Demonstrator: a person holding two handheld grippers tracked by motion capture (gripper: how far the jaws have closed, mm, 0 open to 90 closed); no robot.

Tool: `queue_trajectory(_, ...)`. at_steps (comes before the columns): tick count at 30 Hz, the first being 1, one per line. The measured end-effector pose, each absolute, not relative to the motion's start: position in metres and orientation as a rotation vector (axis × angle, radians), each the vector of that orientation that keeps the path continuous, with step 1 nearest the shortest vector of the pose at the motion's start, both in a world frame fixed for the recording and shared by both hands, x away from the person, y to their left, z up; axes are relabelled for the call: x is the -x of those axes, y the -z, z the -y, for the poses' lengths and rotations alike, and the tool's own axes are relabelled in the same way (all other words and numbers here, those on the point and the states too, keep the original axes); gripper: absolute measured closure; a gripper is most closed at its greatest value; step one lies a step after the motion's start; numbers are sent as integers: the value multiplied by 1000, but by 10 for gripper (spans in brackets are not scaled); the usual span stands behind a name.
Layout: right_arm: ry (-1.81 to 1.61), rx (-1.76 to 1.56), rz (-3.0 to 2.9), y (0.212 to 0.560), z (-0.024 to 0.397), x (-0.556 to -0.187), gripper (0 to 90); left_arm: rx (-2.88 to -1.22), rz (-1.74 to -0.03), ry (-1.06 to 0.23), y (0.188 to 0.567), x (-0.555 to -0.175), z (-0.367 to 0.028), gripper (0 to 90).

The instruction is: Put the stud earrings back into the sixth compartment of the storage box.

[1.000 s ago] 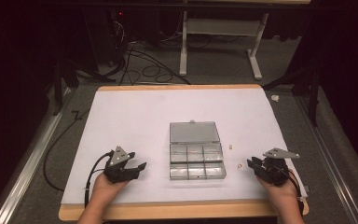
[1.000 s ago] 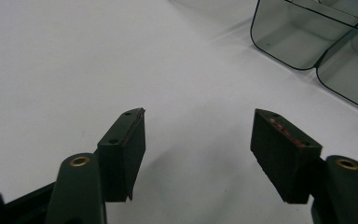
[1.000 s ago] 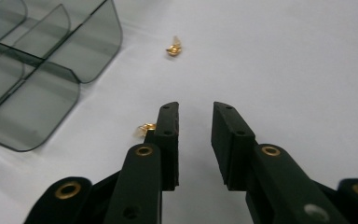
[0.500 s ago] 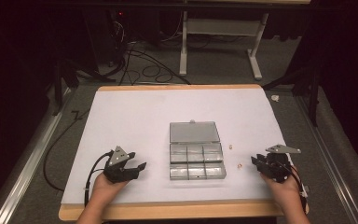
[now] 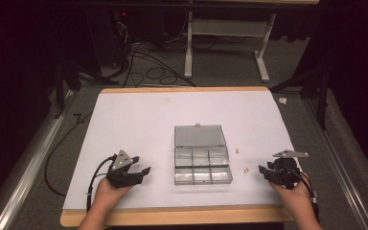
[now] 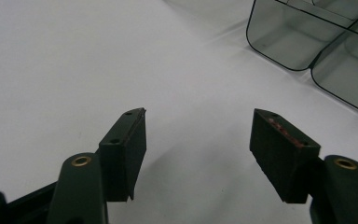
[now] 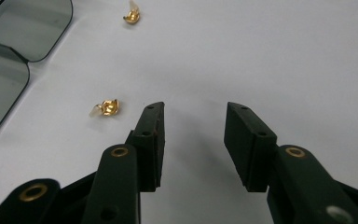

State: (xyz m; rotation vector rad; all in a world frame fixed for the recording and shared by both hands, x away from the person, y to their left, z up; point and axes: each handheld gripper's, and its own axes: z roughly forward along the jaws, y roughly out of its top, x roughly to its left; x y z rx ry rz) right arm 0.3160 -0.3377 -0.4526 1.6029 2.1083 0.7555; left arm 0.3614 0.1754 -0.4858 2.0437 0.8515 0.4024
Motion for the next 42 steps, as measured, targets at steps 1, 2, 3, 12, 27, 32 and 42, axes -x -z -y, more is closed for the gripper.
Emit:
queue_trajectory(1, -749, -1610, -2117, 452, 338, -316, 588, -2046, -850, -406, 486, -361, -175, 368)
queue_trajectory(2, -731, -1616, -2129, 452, 337, -315, 586, -2043, -849, -412, 486, -361, -175, 368)
queue_trajectory(3, -727, -1617, -2137, 451, 337, -315, 584, -2043, -848, -412, 486, -361, -175, 368)
queue_trajectory(12, -635, -1661, -2204, 447, 335, -316, 559, -2031, -850, -399, 486, -361, -176, 366)
queue_trajectory(27, -523, -1673, -2324, 443, 333, -318, 535, -2026, -844, -410, 486, -360, -177, 365)
queue_trajectory(32, -496, -1661, -2371, 440, 328, -320, 524, -2026, -839, -413, 485, -359, -176, 364)
queue_trajectory(42, -445, -1644, -2446, 436, 324, -326, 519, -2033, -834, -409, 485, -359, -176, 364)
